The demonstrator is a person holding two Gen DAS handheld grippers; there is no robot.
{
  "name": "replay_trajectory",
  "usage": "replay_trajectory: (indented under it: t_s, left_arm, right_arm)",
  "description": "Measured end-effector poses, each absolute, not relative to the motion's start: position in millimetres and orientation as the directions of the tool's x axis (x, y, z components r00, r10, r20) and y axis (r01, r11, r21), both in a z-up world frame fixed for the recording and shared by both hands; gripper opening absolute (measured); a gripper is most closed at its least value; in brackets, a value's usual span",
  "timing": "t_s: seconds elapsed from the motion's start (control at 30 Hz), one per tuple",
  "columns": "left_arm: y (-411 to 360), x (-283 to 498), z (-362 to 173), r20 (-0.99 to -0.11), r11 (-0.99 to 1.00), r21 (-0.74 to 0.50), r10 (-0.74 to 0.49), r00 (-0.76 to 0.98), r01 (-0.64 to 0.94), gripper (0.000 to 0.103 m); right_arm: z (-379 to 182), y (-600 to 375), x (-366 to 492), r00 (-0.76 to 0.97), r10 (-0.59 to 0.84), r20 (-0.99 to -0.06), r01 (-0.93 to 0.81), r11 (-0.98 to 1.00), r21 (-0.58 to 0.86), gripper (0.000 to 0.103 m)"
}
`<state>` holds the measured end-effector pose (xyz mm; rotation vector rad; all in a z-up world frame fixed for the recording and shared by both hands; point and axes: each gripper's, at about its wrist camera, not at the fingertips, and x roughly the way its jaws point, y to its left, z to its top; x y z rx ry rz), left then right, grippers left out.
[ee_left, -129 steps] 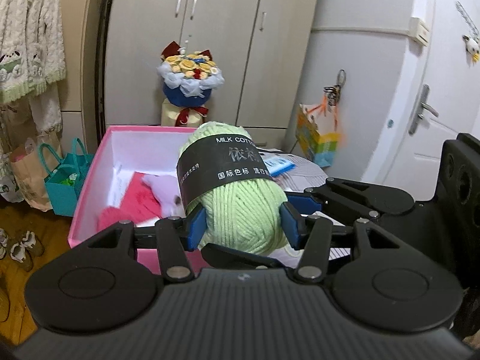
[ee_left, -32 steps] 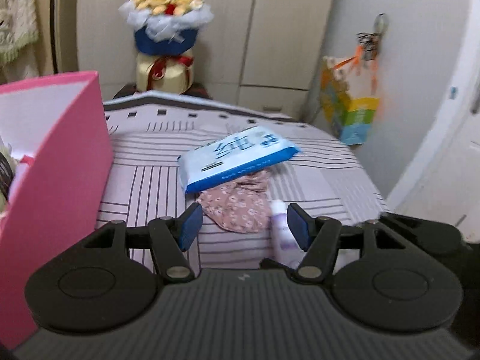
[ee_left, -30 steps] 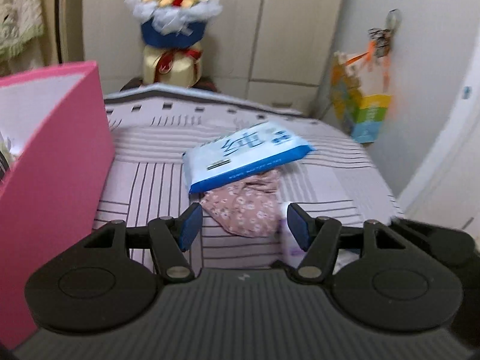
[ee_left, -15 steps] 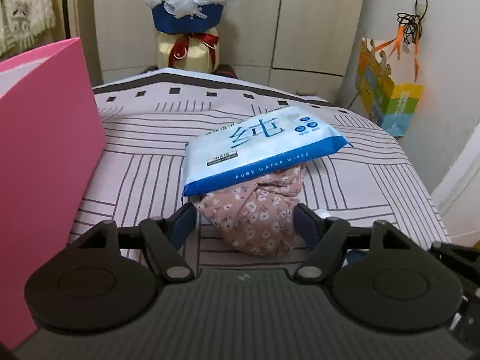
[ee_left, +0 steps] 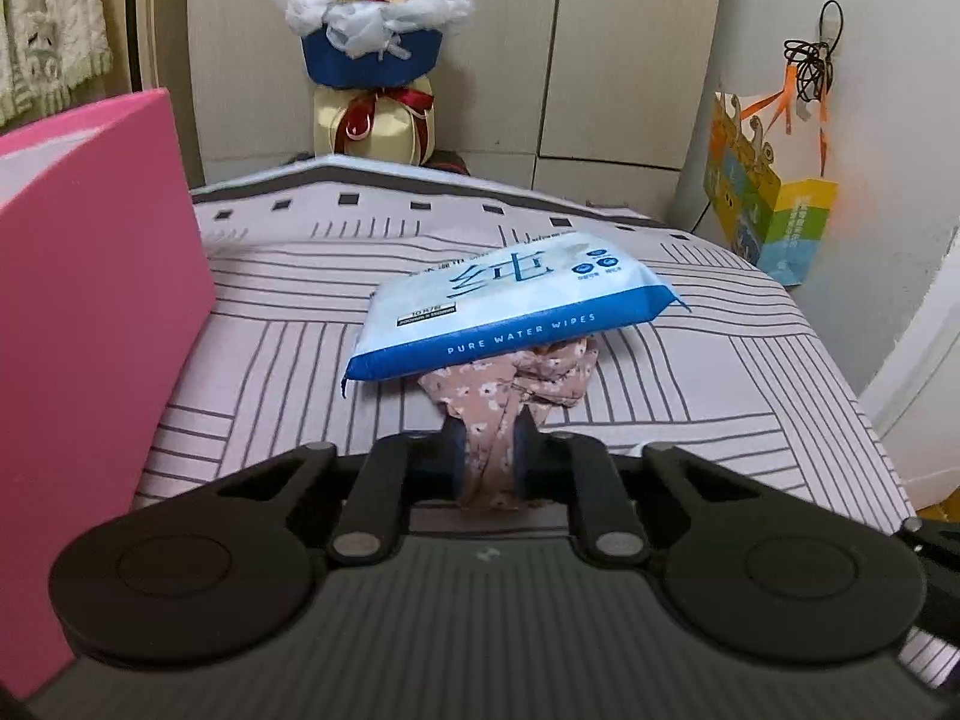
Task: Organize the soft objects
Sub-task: 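Grasp the pink floral cloth with the left gripper while the right gripper grasps the toothpaste tube, then lift the cloth and toothpaste tube and carry both over the pink box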
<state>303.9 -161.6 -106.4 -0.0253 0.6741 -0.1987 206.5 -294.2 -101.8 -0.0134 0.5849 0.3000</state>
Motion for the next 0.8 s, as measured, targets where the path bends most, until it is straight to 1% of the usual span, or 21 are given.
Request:
replay_trajectory:
  t_s: [0.13,0.4,0.67,0.8]
  left_arm:
    - [-155,288,-100,-0.586,0.976,-0.098,-0.214,0.782,0.193,0.010]
    - [-133,245,-86,-0.511,0.953,-0.178,-0.302,0.805,0.244,0.010]
    - [-108,202,-79,-0.471,0.916,-0.263,-0.397,0.788,0.304,0.009]
    - [-95,181,-78,-0.460,0.897,-0.294,-0.435,0.774,0.329,0.009]
  right_arm:
    - [-99,-296,197,0.803,0.269,-0.532,-0.261,0.961,0.092,0.021]
    - [-94,-297,177,0.823,0.239,-0.516,-0.191,0.971,0.145,0.021]
    - [-98,-299,152,0.837,0.204,-0.507,-0.113,0.972,0.204,0.021]
    - [-101,-301,134,0.843,0.205,-0.497,-0.082,0.963,0.258,0.021]
